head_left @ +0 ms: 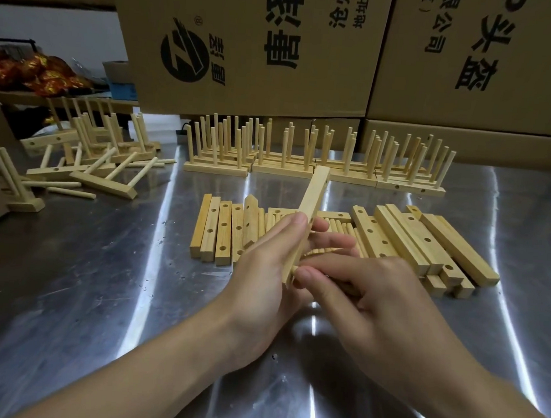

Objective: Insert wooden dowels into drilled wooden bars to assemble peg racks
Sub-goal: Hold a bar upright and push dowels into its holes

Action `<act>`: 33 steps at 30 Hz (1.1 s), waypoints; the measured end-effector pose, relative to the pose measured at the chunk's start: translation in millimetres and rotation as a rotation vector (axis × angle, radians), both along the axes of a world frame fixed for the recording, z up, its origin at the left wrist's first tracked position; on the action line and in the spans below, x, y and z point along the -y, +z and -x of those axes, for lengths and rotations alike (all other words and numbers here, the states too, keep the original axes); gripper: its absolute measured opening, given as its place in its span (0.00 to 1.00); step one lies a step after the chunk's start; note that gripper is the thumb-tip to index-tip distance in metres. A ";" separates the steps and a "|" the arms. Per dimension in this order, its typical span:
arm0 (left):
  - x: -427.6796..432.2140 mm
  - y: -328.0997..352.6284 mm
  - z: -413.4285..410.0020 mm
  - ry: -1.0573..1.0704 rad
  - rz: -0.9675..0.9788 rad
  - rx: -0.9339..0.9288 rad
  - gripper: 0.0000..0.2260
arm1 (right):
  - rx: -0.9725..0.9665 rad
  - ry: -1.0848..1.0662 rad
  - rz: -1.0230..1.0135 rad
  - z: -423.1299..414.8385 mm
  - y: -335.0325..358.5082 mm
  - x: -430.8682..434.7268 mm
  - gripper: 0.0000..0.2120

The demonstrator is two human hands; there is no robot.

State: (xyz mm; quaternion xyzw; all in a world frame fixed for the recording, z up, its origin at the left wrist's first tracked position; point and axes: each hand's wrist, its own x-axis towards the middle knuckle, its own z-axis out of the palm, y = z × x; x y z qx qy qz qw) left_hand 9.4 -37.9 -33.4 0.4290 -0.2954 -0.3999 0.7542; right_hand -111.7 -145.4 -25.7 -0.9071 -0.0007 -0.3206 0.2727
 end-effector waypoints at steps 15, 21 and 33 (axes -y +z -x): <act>-1.7 12.1 -16.1 0.250 -0.175 0.338 0.15 | 0.097 -0.021 -0.518 -0.1 11.8 11.2 0.04; -0.2 6.5 -22.5 0.295 -0.185 0.352 0.12 | 0.155 -0.020 -0.765 -0.4 14.2 29.0 0.03; 0.3 3.6 -24.4 0.293 -0.133 0.252 0.13 | 0.071 0.044 -0.584 4.1 23.3 35.2 0.03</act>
